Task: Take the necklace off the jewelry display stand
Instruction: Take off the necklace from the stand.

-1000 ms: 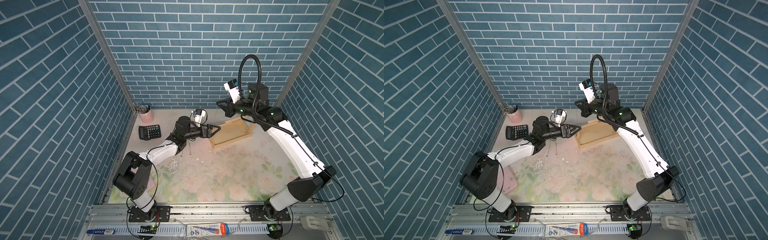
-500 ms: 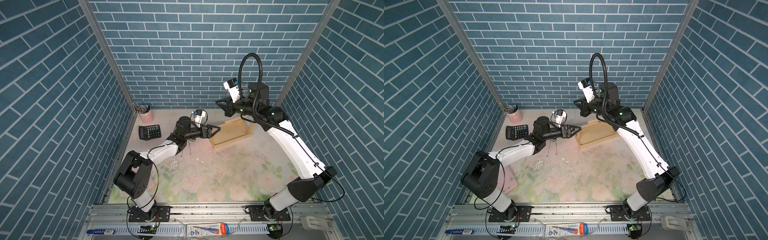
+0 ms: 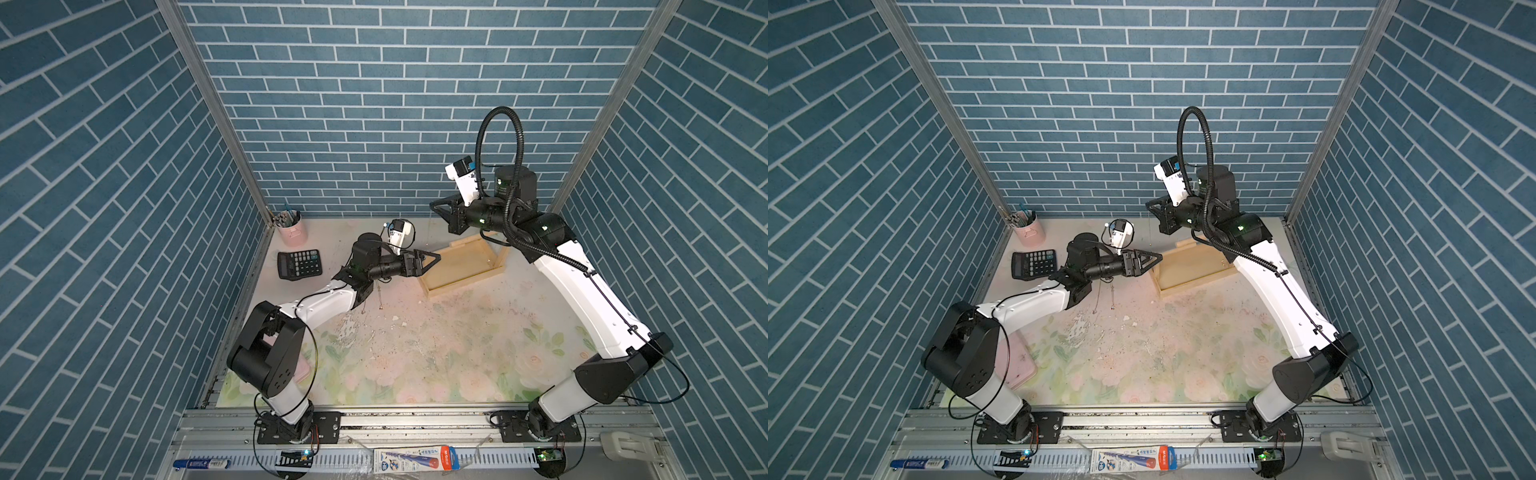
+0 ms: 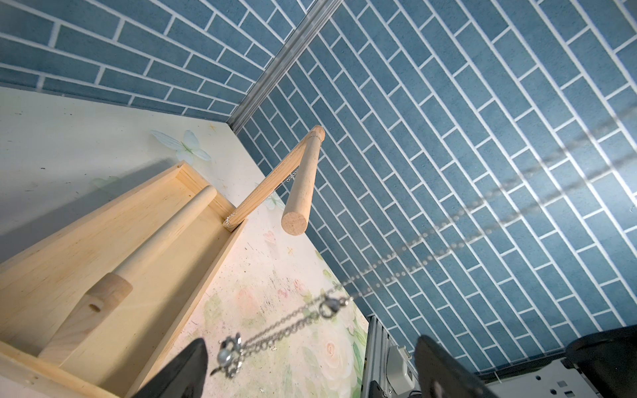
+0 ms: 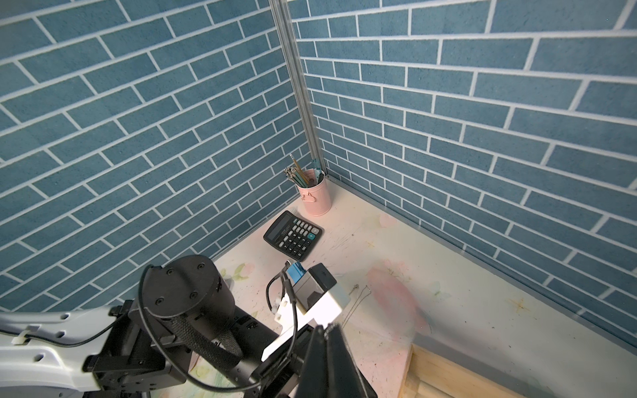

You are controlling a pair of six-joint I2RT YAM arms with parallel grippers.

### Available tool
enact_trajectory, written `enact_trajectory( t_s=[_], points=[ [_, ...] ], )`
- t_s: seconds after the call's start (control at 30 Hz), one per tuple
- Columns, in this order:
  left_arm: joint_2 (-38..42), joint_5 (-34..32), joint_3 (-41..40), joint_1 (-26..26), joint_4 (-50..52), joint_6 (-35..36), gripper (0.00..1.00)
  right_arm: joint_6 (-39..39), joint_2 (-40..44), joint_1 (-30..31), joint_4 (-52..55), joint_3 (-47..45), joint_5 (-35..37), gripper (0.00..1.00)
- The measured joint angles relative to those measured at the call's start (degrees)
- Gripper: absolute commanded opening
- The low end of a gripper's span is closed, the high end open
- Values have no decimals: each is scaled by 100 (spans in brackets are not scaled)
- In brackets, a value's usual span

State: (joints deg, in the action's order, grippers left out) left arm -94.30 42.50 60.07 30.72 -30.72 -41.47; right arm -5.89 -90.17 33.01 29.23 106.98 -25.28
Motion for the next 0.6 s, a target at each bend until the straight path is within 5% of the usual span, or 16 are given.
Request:
enact_trajectory(
  t_s=[0.6],
  points=[
    [0, 2, 0, 0, -7, -15, 90, -2, 0, 48, 0, 0, 0, 0]
  ],
)
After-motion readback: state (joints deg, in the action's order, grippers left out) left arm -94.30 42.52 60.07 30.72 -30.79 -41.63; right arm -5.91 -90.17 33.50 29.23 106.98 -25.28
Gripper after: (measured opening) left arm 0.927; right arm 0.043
